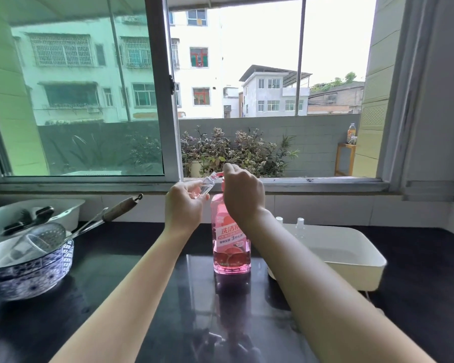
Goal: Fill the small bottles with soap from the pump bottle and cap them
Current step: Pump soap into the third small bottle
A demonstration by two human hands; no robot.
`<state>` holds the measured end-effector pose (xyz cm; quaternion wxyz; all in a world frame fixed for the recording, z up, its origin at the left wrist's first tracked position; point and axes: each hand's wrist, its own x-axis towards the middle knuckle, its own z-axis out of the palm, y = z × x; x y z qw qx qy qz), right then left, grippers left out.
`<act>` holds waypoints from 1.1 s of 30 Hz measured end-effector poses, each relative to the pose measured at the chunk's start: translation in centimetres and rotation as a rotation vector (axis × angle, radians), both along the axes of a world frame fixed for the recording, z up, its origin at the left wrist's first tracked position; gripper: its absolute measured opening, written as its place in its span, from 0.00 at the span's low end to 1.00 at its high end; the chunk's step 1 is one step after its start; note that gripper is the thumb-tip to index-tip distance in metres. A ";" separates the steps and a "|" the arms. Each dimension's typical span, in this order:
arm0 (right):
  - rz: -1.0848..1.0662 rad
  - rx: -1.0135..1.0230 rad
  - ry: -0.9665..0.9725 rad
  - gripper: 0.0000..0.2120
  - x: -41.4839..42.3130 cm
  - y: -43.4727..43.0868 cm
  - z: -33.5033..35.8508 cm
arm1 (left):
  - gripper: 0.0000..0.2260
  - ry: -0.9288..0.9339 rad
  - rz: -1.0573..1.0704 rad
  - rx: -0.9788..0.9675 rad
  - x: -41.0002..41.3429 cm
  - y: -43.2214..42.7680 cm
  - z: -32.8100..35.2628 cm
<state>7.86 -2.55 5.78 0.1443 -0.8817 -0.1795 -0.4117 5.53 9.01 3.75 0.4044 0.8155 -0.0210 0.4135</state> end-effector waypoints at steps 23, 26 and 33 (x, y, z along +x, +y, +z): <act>0.085 -0.014 0.052 0.11 0.5 -1.4 1.5 | 0.18 -0.021 0.019 0.020 -0.1 -0.3 0.8; 0.079 -0.063 0.063 0.12 0.3 -1.4 2.6 | 0.17 -0.018 0.011 0.005 -0.3 -0.2 1.0; 0.084 0.035 0.020 0.10 1.1 -0.7 0.6 | 0.18 -0.011 0.004 -0.018 0.1 0.1 0.4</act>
